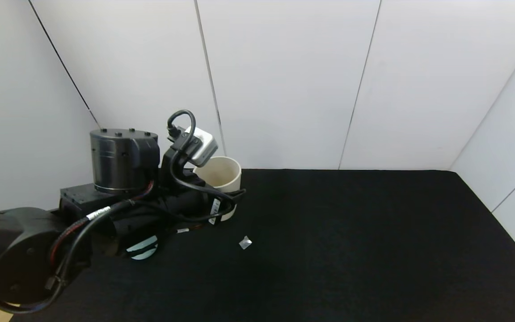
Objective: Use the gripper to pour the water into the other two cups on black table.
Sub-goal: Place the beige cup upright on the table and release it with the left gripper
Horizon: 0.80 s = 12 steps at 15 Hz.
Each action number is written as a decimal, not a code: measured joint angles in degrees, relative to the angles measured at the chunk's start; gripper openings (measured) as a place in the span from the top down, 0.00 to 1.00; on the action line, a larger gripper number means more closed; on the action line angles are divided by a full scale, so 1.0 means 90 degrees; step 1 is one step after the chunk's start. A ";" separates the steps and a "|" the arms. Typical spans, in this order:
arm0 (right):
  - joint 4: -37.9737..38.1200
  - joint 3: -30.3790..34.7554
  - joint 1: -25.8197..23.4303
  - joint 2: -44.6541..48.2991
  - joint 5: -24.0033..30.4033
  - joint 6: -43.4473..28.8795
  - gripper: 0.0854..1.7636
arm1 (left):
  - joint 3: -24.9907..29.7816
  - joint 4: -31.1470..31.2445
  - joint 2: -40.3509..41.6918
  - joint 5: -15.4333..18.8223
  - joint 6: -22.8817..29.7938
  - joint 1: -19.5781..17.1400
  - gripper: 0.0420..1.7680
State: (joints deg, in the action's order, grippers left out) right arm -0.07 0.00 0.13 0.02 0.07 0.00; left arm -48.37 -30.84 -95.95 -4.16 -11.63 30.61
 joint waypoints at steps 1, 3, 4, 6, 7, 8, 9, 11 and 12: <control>0.0000 0.0000 0.0000 0.0000 -0.0003 0.0000 0.03 | 0.0141 -0.0205 -0.0093 -0.0009 0.0085 0.0203 0.29; 0.0000 0.0000 0.0005 0.0000 0.0000 0.0000 0.03 | 0.0321 -0.0517 -0.0351 -0.0019 0.0237 0.0516 0.29; 0.0000 0.0000 0.0003 0.0000 0.0003 0.0000 0.03 | 0.0368 -0.0668 -0.0513 -0.0019 0.0274 0.0633 0.29; 0.0000 0.0000 0.0003 0.0000 0.0003 0.0000 0.03 | 0.0423 -0.0992 -0.0914 -0.0024 0.0294 0.0806 0.29; 0.0000 0.0000 0.0003 0.0000 0.0003 0.0000 0.03 | 0.0423 -0.1222 -0.1136 -0.0034 0.0295 0.0874 0.29; 0.0000 0.0000 0.0000 0.0000 0.0000 0.0000 0.03 | 0.0401 -0.1448 -0.1378 -0.0065 0.0295 0.0935 0.29; 0.0000 0.0000 0.0000 0.0000 0.0000 0.0000 0.03 | 0.0352 -0.1674 -0.1623 -0.0107 0.0318 0.0983 0.29; 0.0000 0.0000 0.0000 0.0000 0.0000 0.0000 0.03 | 0.0168 -0.1898 -0.2165 -0.0160 0.0396 0.1085 0.29; 0.0000 0.0000 0.0003 0.0000 -0.0003 0.0000 0.03 | -0.0020 -0.1960 -0.2444 -0.0251 0.0447 0.1134 0.29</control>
State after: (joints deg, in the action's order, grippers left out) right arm -0.07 0.00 0.16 0.02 0.05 0.00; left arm -48.56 -48.48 -117.94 -6.41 -7.61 40.81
